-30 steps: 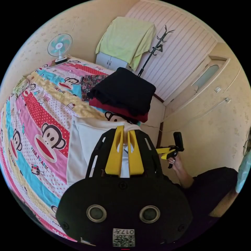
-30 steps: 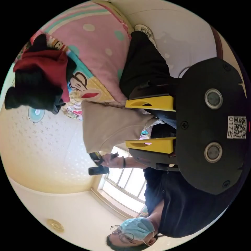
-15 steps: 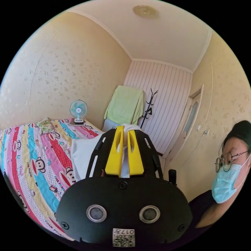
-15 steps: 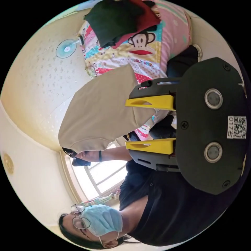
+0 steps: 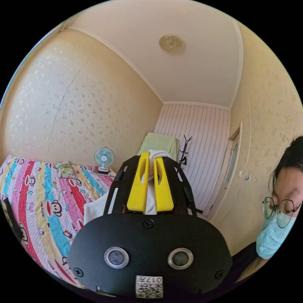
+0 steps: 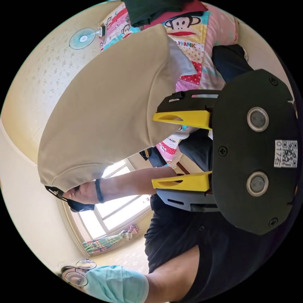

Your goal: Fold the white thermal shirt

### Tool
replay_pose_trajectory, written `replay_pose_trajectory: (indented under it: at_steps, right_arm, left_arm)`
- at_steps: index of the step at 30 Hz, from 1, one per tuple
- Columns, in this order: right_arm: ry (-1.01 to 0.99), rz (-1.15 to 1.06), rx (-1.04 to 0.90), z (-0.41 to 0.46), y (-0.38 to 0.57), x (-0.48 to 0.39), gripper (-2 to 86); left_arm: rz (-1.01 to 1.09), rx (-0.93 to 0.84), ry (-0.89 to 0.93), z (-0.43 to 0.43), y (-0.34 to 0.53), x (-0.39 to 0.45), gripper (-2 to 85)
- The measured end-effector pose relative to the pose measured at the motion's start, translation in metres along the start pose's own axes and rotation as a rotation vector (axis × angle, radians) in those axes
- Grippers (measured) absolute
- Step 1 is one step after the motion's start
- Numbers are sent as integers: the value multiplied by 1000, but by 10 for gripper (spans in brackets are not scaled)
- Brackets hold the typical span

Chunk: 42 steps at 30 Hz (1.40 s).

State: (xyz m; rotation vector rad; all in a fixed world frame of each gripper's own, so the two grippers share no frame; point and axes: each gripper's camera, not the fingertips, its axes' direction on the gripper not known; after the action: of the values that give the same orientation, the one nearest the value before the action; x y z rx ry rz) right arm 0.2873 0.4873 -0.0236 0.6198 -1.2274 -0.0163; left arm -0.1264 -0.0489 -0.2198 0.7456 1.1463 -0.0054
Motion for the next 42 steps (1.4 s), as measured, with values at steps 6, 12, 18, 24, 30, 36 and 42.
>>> replay_pose_trajectory:
  at_steps: [6,12,18,24,30,36,42]
  right_arm:
    - [309,-53,-51,38,-24,-50,175]
    - [482,-86,-15,25,-52,-71,51]
    - [795,-211,212,-28,-113,-109,36]
    - [923,-390,346,-19,-198,-163,32]
    - [862,-422,213,30,-308,-148,31]
    - [824,-283,-114,152,-441,15,40]
    - [529,147,-632,317,-462,293,112]
  left_arm:
    - [58,19,-79,-49,-35,22,-2]
    - [43,49,-175,-125,-50,-7,-2]
    - [-7,13,-128,-203,-44,-45,2]
    - [140,126,-170,-269,-41,-24,5]
    - [105,0,-321,-253,-77,-114,8]
    - [-222,-319,-295,-119,-82,-356,25]
    - [-673,-644,-360,-20,55,-557,106]
